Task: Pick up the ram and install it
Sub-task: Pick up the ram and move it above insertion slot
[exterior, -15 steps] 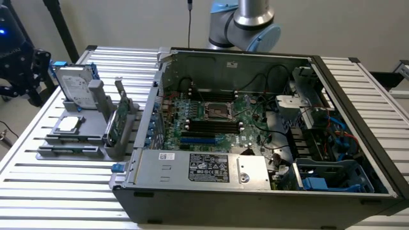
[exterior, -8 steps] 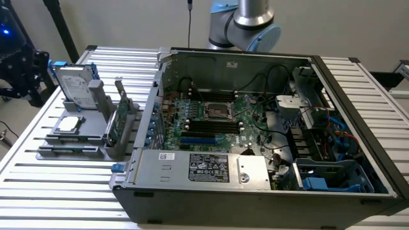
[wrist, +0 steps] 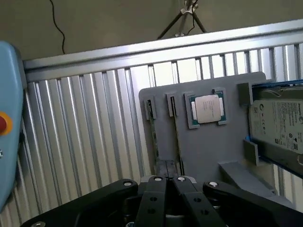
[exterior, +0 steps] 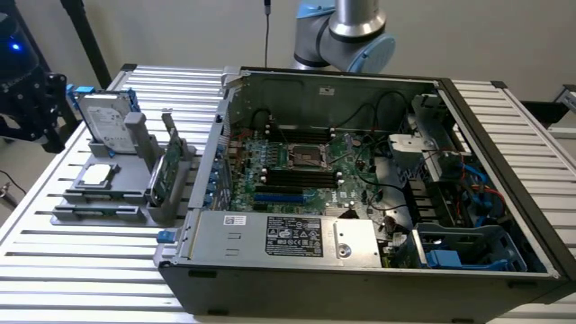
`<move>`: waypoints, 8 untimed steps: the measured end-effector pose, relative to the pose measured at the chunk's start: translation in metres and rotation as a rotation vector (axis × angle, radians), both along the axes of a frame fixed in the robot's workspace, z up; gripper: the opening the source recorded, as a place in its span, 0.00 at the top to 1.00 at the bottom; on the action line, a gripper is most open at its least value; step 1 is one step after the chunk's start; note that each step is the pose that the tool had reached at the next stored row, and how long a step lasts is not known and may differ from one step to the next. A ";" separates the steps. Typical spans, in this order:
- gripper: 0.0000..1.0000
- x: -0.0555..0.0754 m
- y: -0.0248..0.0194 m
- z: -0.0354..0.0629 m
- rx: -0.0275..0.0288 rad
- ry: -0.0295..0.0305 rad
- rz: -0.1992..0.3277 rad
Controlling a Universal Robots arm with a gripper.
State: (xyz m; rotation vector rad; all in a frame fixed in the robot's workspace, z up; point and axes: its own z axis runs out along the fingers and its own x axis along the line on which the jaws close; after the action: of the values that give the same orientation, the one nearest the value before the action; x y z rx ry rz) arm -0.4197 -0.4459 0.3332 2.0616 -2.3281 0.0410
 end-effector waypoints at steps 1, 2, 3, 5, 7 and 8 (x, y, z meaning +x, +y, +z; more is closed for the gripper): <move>0.89 0.000 0.0000 -0.0007 0.0000 0.0000 0.019; 0.89 0.000 0.0000 -0.0014 0.0000 0.0000 0.037; 0.89 0.000 0.0000 -0.0021 -0.0001 0.0001 0.055; 0.89 0.000 0.0000 -0.0039 -0.0001 0.0001 0.092; 0.89 0.000 0.0000 -0.0061 -0.0001 0.0001 0.127; 0.89 0.000 0.0001 -0.0070 0.0000 0.0001 0.141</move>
State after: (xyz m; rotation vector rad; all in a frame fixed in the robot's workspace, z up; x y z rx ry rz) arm -0.4194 -0.4458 0.3263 2.2220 -2.1782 0.0443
